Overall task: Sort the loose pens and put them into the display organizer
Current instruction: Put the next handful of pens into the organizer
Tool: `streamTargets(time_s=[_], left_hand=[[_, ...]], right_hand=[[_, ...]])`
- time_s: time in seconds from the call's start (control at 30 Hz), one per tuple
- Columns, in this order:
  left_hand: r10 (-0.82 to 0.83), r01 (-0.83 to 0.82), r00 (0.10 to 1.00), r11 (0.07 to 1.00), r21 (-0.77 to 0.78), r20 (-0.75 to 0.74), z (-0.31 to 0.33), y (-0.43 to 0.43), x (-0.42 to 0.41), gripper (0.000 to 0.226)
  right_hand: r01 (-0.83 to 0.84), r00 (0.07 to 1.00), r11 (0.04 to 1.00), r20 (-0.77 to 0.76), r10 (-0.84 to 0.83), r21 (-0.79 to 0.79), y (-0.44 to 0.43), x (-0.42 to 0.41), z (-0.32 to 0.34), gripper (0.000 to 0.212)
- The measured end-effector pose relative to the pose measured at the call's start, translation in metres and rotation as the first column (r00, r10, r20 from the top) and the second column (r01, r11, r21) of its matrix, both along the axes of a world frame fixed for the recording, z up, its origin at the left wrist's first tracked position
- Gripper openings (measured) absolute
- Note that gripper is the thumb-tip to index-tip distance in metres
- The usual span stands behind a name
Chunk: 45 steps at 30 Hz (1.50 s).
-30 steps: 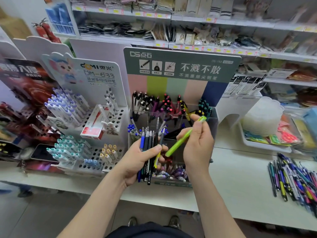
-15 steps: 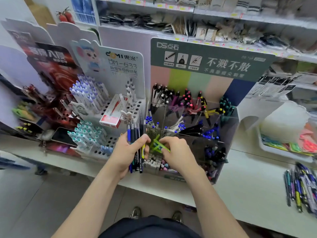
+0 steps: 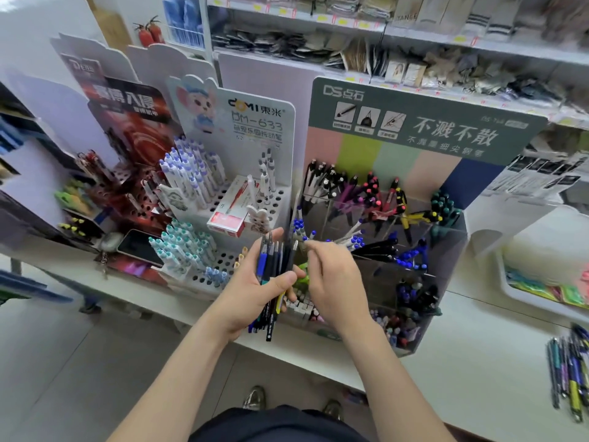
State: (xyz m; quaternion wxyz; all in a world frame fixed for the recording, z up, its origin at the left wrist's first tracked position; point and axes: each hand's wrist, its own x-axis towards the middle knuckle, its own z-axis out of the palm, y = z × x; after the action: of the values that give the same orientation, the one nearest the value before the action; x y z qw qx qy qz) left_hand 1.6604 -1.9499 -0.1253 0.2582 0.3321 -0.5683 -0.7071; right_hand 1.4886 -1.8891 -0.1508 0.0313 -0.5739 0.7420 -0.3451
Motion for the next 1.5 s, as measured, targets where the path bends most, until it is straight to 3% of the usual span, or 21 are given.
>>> streamTargets(time_s=[0.07, 0.13, 0.23, 0.27, 0.33, 0.43, 0.5, 0.53, 0.6, 0.67, 0.73, 0.77, 0.9, 1.0, 1.07, 1.13, 1.23, 1.3, 1.4, 1.5], left_hand=[[-0.053, 0.053, 0.999, 0.998, -0.038, -0.006, 0.002, -0.001, -0.002, 0.081], [-0.121, 0.121, 0.993, 0.990, -0.078, 0.003, 0.007, 0.000, -0.007, 0.087], [-0.211, 0.213, 0.977, 0.969, -0.122, 0.031, 0.014, 0.002, -0.016, 0.090], [-0.231, 0.234, 0.972, 0.964, -0.125, 0.040, 0.016, 0.002, -0.019, 0.090], [-0.259, 0.269, 0.962, 0.953, -0.140, 0.082, 0.017, 0.001, -0.025, 0.091], [-0.293, 0.305, 0.950, 0.944, -0.122, 0.106, 0.017, 0.003, -0.033, 0.088], [-0.323, 0.331, 0.941, 0.940, -0.083, 0.098, 0.015, 0.006, -0.038, 0.089], [-0.325, 0.334, 0.940, 0.938, -0.088, 0.108, 0.015, 0.007, -0.042, 0.089], [-0.341, 0.363, 0.927, 0.920, -0.150, 0.154, 0.017, 0.006, -0.047, 0.092], [-0.378, 0.409, 0.909, 0.890, -0.200, 0.177, 0.018, 0.005, -0.053, 0.096], [-0.450, 0.456, 0.890, 0.886, -0.090, 0.074, 0.017, 0.004, -0.056, 0.098], [-0.502, 0.502, 0.865, 0.864, -0.021, 0.006, 0.018, 0.005, -0.057, 0.099], [-0.639, 0.649, 0.759, 0.757, 0.072, -0.124, 0.022, 0.006, -0.058, 0.103], [-0.677, 0.699, 0.712, 0.707, 0.103, -0.186, 0.020, 0.006, -0.064, 0.100], [-0.690, 0.722, 0.688, 0.683, 0.111, -0.224, 0.019, 0.006, -0.065, 0.096], [-0.678, 0.719, 0.691, 0.680, 0.144, -0.250, 0.019, 0.005, -0.068, 0.096], [-0.645, 0.692, 0.716, 0.705, 0.156, -0.266, 0.019, 0.004, -0.071, 0.093], [-0.629, 0.680, 0.726, 0.715, 0.159, -0.278, 0.021, 0.003, -0.072, 0.089], [-0.633, 0.689, 0.718, 0.704, 0.170, -0.289, 0.024, 0.001, -0.071, 0.088], [-0.642, 0.696, 0.716, 0.689, 0.203, -0.275, 0.022, 0.000, -0.071, 0.088]], right_hand=[[0.067, 0.940, 0.994, 0.339, -0.035, -0.084, 0.003, 0.001, 0.026, 0.027], [0.010, 0.748, 0.999, 0.663, 0.016, -0.035, 0.004, 0.001, 0.047, 0.021], [-0.016, 0.551, 1.000, 0.834, -0.002, 0.013, 0.008, -0.002, 0.058, 0.020], [0.043, 0.542, 0.999, 0.840, -0.020, -0.004, 0.010, -0.004, 0.059, 0.021], [0.238, 0.610, 0.963, 0.791, -0.050, -0.124, 0.012, -0.010, 0.063, 0.023], [0.470, 0.647, 0.783, 0.762, 0.007, -0.407, 0.018, -0.022, 0.076, 0.026], [0.495, 0.689, 0.711, 0.724, 0.028, -0.499, 0.025, -0.032, 0.083, 0.029], [0.467, 0.712, 0.725, 0.702, 0.031, -0.506, 0.027, -0.036, 0.085, 0.030], [0.322, 0.770, 0.851, 0.638, 0.020, -0.415, 0.032, -0.046, 0.083, 0.026], [0.150, 0.816, 0.974, 0.578, -0.026, -0.169, 0.034, -0.055, 0.072, 0.013], [0.018, 0.774, 0.999, 0.633, -0.040, 0.041, 0.040, -0.057, 0.065, 0.009], [-0.046, 0.712, 0.996, 0.702, -0.018, 0.072, 0.044, -0.058, 0.065, 0.009], [-0.308, 0.352, 0.951, 0.928, 0.125, -0.011, 0.058, -0.064, 0.072, 0.028], [-0.424, 0.234, 0.903, 0.953, 0.191, -0.076, 0.060, -0.071, 0.068, 0.034], [-0.424, 0.212, 0.901, 0.957, 0.200, -0.095, 0.060, -0.073, 0.066, 0.034], [-0.376, 0.251, 0.922, 0.948, 0.195, -0.090, 0.061, -0.072, 0.065, 0.032], [-0.170, 0.363, 0.985, 0.926, 0.103, -0.043, 0.056, -0.066, 0.063, 0.031], [-0.014, 0.385, 0.999, 0.922, 0.046, -0.044, 0.051, -0.063, 0.060, 0.028], [0.126, 0.376, 0.991, 0.927, -0.004, -0.047, 0.045, -0.064, 0.058, 0.028], [0.228, 0.297, 0.973, 0.955, -0.022, -0.049, 0.040, -0.064, 0.056, 0.028]])
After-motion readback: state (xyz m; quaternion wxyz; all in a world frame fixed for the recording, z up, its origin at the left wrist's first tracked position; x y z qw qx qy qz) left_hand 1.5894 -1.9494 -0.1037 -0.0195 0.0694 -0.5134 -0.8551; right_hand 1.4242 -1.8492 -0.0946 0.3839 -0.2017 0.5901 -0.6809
